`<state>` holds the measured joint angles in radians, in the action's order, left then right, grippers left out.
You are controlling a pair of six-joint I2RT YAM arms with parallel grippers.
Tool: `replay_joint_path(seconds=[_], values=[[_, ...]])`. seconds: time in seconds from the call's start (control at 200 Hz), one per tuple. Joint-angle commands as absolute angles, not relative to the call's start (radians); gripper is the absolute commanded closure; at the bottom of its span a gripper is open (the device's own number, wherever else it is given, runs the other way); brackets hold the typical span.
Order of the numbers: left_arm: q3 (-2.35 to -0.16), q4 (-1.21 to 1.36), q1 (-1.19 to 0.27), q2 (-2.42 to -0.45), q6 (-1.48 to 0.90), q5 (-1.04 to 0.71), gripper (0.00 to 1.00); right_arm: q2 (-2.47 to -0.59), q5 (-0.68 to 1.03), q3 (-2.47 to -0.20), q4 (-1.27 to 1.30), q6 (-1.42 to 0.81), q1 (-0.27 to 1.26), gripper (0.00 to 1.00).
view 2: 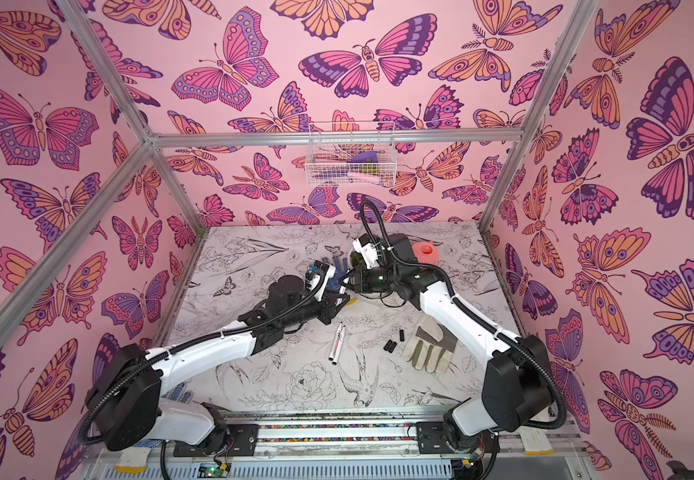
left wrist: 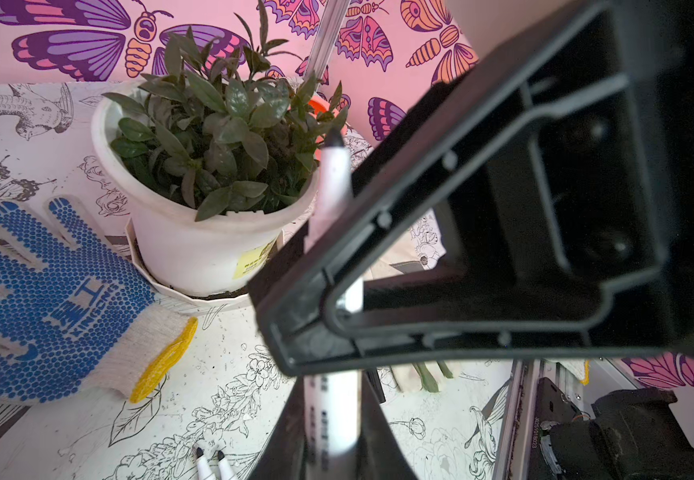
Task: Insert the pens into the pen caps
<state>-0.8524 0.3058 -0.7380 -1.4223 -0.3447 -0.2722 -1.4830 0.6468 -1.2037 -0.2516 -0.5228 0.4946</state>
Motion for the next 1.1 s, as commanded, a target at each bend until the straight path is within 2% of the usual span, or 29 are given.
replay_joint_path(seconds=[0.0, 0.356, 0.471, 0.536, 0.596, 0.651, 0.726, 0.766, 0.826, 0.912, 1.092], values=[[-0.878, 0.334, -0.736, -1.426, -0.328, -0.304, 0.79, -1.464, 0.653, -1.215, -0.277, -0.502, 0.503, 0.95], [-0.876, 0.342, -0.733, -1.422, -0.327, -0.298, 0.74, -1.458, 0.649, -1.209, -0.293, -0.489, 0.503, 0.95], [-0.878, 0.342, -0.733, -1.429, -0.326, -0.313, 0.87, -1.456, 0.649, -1.209, -0.299, -0.488, 0.503, 0.95], [-0.879, 0.342, -0.733, -1.438, -0.334, -0.325, 0.98, -1.454, 0.649, -1.208, -0.297, -0.487, 0.503, 0.95], [-0.878, 0.345, -0.734, -1.445, -0.349, -0.330, 1.00, -1.451, 0.649, -1.207, -0.296, -0.491, 0.503, 0.95], [-0.870, 0.357, -0.733, -1.452, -0.364, -0.325, 1.00, -1.447, 0.649, -1.209, -0.301, -0.485, 0.503, 0.89], [-0.853, 0.377, -0.733, -1.459, -0.392, -0.295, 1.00, -1.433, 0.601, -1.209, -0.321, -0.478, 0.502, 0.69], [-0.843, 0.384, -0.733, -1.460, -0.409, -0.265, 1.00, -1.421, 0.581, -1.209, -0.338, -0.468, 0.500, 0.62], [-0.824, 0.384, -0.733, -1.459, -0.433, -0.208, 1.00, -1.398, 0.524, -1.205, -0.376, -0.454, 0.498, 0.57], [-0.802, 0.385, -0.733, -1.456, -0.443, -0.155, 1.00, -1.352, 0.411, -1.177, -0.417, -0.453, 0.487, 0.56], [-0.778, 0.374, -0.733, -1.451, -0.448, -0.118, 1.00, -1.288, -0.086, -1.083, -0.583, -0.502, 0.477, 0.56]])
